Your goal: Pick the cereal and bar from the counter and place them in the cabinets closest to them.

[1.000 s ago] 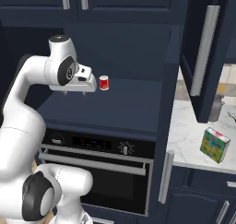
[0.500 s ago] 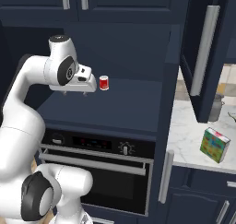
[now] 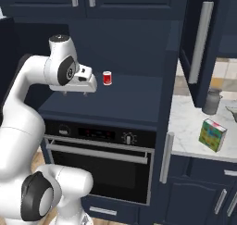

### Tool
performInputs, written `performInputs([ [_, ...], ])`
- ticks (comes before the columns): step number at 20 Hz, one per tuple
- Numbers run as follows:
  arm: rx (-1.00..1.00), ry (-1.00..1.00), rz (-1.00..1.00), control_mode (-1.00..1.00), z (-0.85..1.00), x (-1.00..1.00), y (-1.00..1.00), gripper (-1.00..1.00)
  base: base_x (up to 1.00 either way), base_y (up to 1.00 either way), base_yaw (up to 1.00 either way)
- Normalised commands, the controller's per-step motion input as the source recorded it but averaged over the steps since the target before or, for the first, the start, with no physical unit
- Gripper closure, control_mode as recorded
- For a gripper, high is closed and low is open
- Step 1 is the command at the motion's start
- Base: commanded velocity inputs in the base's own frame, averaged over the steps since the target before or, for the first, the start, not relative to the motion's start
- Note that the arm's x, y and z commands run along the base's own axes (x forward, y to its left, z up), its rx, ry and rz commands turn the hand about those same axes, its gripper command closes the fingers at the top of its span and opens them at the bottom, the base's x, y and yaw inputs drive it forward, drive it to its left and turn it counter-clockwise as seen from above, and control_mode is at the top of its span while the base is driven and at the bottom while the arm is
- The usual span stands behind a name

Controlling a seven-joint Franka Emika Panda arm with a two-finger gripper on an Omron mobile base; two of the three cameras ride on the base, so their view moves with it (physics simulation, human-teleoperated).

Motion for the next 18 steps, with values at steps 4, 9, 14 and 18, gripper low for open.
performInputs([
  [4, 0.0, 0.0, 0.0, 1.0, 0.0, 0.0, 0.0, -1.0, -0.46, -0.08, -0.02],
  [9, 0.0, 0.0, 0.0, 1.0, 0.0, 0.0, 0.0, -1.0, -0.48, -0.1, -0.01],
  [14, 0.0, 0.0, 0.0, 1.0, 0.0, 0.0, 0.0, -1.0, -0.51, -0.11, -0.01],
  [18, 0.0, 0.0, 0.0, 1.0, 0.0, 0.0, 0.0, -1.0, -0.5, -0.11, -0.02],
])
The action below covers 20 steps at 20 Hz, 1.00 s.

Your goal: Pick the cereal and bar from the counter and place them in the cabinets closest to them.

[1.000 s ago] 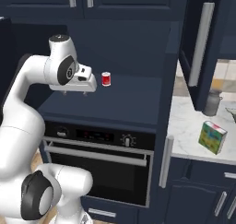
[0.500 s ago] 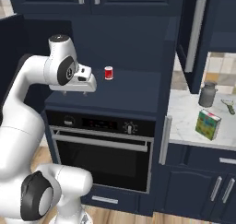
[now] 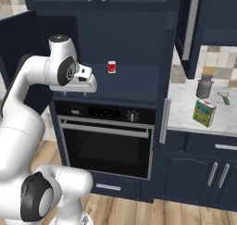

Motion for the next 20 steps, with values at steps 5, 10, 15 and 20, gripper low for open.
performInputs([
  [5, 0.0, 0.0, 0.0, 1.0, 0.0, 0.0, 0.0, -1.0, -0.51, -0.11, -0.02],
  [10, 0.0, 0.0, 0.0, 1.0, 0.0, 0.0, 0.0, -1.0, -0.43, -0.1, -0.04],
  [15, 0.0, 0.0, 0.0, 1.0, 0.0, 0.0, 0.0, -1.0, -0.28, -0.33, -0.05],
  [20, 0.0, 0.0, 0.0, 1.0, 0.0, 0.0, 0.0, -1.0, -0.25, -0.5, -0.04],
])
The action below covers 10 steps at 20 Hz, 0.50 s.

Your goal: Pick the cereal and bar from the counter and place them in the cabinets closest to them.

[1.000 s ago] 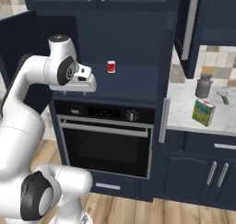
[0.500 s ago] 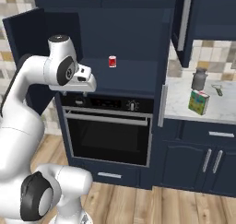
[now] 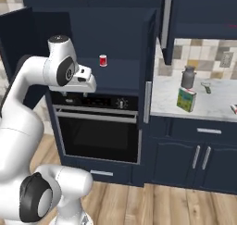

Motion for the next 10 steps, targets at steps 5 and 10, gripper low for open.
performInputs([
  [5, 0.0, 0.0, 0.0, 1.0, 0.0, 0.0, 0.0, -1.0, -0.26, -0.55, -0.02],
  [10, 0.0, 0.0, 0.0, 1.0, 0.0, 0.0, 0.0, -1.0, -0.23, -0.59, -0.01],
])
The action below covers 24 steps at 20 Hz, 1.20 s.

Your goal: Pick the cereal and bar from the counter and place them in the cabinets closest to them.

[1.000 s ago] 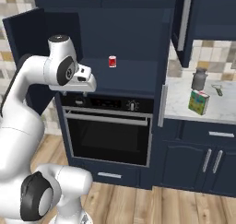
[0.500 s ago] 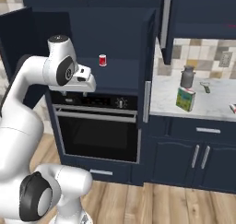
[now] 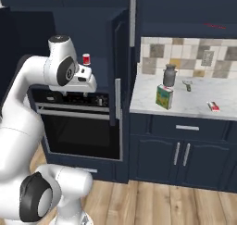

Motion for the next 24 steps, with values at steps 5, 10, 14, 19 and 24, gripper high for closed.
performInputs([
  [5, 0.0, 0.0, 0.0, 1.0, 0.0, 0.0, 0.0, -1.0, -0.17, -0.6, 0.0],
  [10, 0.0, 0.0, 0.0, 1.0, 0.0, 0.0, 0.0, -1.0, -0.12, -0.61, 0.0],
  [14, 0.0, 0.0, 0.0, 1.0, 0.0, 0.0, 0.0, -1.0, -0.08, -0.63, 0.0],
  [19, 0.0, 0.0, 0.0, 1.0, 0.0, 0.0, 0.0, -1.0, -0.04, -0.61, 0.0],
  [24, 0.0, 0.0, 0.0, 1.0, 0.0, 0.0, 0.0, -1.0, -0.01, -0.62, 0.0],
])
